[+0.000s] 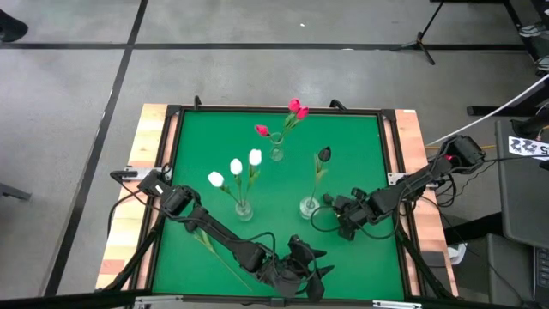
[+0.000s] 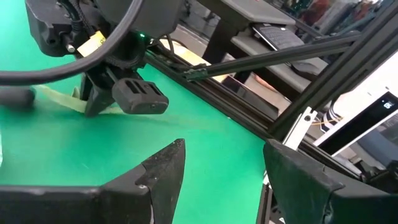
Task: Sort flowers into vase by color
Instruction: Put the right black tulip into the bottom right transparent vase, then put the black tulip into the bottom right transparent vase
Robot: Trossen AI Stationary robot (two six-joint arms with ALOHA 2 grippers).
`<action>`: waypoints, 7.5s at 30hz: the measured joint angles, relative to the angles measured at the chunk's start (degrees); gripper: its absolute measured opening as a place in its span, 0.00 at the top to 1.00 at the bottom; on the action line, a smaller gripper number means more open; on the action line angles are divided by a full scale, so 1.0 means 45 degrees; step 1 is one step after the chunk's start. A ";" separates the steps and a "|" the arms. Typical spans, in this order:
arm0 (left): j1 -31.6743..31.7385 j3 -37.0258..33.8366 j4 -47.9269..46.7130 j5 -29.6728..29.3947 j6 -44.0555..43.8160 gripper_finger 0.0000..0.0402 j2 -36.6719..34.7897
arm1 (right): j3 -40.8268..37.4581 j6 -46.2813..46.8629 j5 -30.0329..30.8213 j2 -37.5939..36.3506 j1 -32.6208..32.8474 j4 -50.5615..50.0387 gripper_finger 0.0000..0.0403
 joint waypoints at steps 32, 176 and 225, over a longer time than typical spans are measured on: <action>0.0839 0.0019 0.1278 0.1095 0.0060 0.47 -0.0389 | -0.0044 -0.0408 0.4544 -0.8623 0.0034 -0.0072 0.98; 0.2247 -0.3662 0.3437 -0.6123 0.5911 0.98 -0.1661 | -0.0024 -1.0302 0.4976 -0.9840 0.4692 1.0098 0.56; -0.2096 -0.3045 -0.9780 -0.1574 -0.6393 0.59 -0.6606 | -0.0022 -1.0355 0.3980 -0.9836 0.4692 0.9178 0.56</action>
